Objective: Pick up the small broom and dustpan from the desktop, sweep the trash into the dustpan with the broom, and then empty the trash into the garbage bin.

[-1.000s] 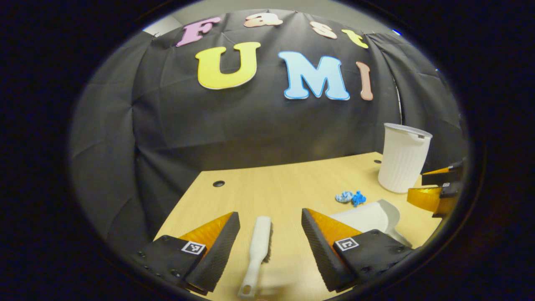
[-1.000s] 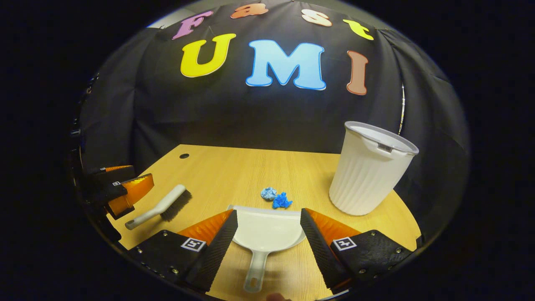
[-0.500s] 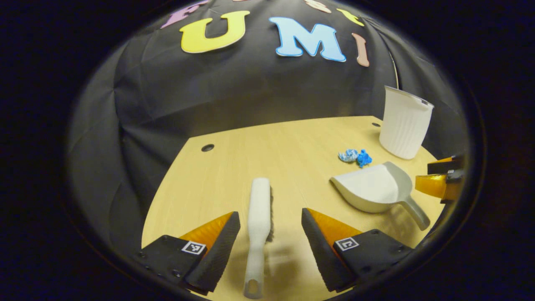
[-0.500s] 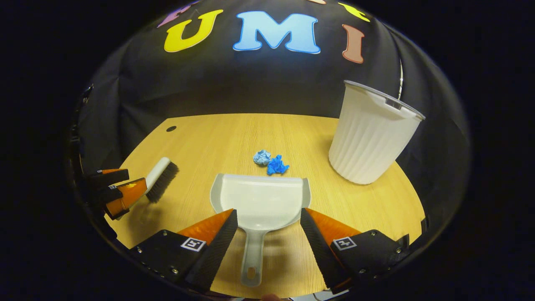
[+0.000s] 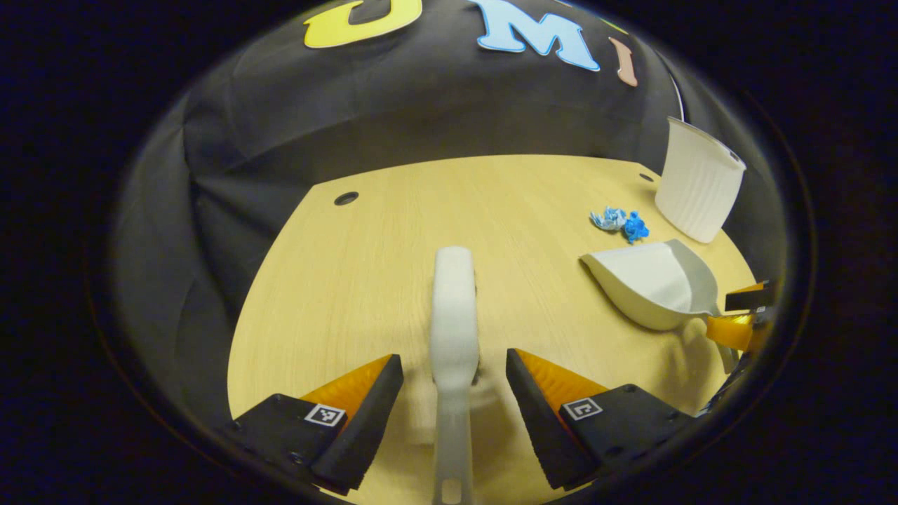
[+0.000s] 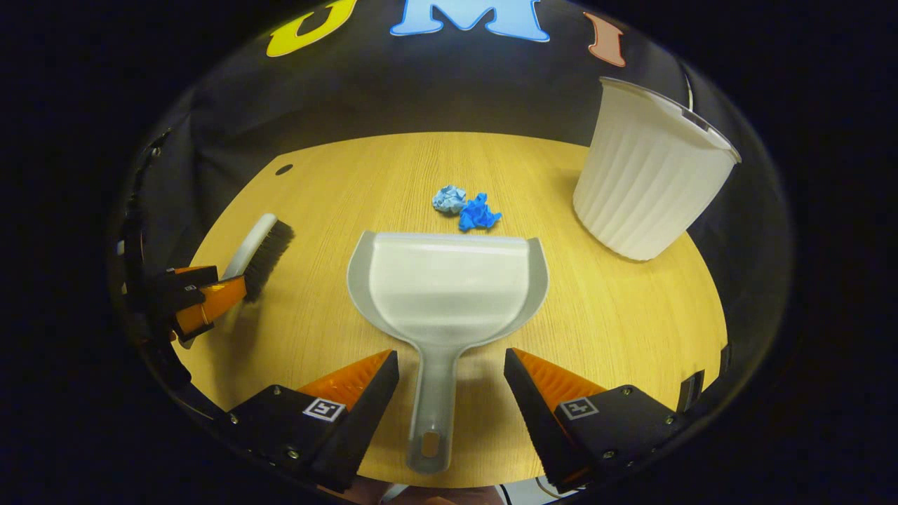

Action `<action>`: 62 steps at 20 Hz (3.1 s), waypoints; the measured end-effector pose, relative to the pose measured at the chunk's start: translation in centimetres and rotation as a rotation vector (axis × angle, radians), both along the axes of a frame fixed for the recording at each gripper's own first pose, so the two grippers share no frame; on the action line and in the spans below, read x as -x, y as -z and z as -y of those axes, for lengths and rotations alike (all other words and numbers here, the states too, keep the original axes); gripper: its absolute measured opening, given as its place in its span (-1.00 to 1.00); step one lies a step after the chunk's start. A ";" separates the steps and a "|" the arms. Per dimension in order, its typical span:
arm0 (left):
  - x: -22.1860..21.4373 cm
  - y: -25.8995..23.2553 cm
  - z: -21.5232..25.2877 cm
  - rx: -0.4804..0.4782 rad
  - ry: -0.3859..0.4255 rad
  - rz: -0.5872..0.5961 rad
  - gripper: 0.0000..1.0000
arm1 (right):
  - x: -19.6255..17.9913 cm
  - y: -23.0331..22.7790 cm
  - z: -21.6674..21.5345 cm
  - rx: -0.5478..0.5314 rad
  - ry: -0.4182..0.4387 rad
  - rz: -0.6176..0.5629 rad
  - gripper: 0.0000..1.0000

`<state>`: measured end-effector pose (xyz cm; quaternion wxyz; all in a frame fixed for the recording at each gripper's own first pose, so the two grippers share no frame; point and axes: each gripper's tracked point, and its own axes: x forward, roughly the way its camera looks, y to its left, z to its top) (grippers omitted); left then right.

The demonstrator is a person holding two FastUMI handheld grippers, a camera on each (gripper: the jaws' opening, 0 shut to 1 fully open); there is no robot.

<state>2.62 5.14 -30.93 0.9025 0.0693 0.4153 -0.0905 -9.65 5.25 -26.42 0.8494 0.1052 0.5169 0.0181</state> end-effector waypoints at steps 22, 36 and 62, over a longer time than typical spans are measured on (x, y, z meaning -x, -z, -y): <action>-1.8 4.3 0.4 -0.042 0.024 -0.117 0.10 | -1.1 4.7 -0.6 0.026 -0.021 -0.155 -0.24; -3.7 4.3 3.0 -0.066 0.091 -0.115 -0.14 | -0.6 5.0 1.6 0.040 -0.138 -0.123 -0.29; -15.3 4.8 22.8 0.010 0.542 -0.098 -0.14 | -0.4 4.9 8.7 -0.046 -0.341 -0.135 -0.30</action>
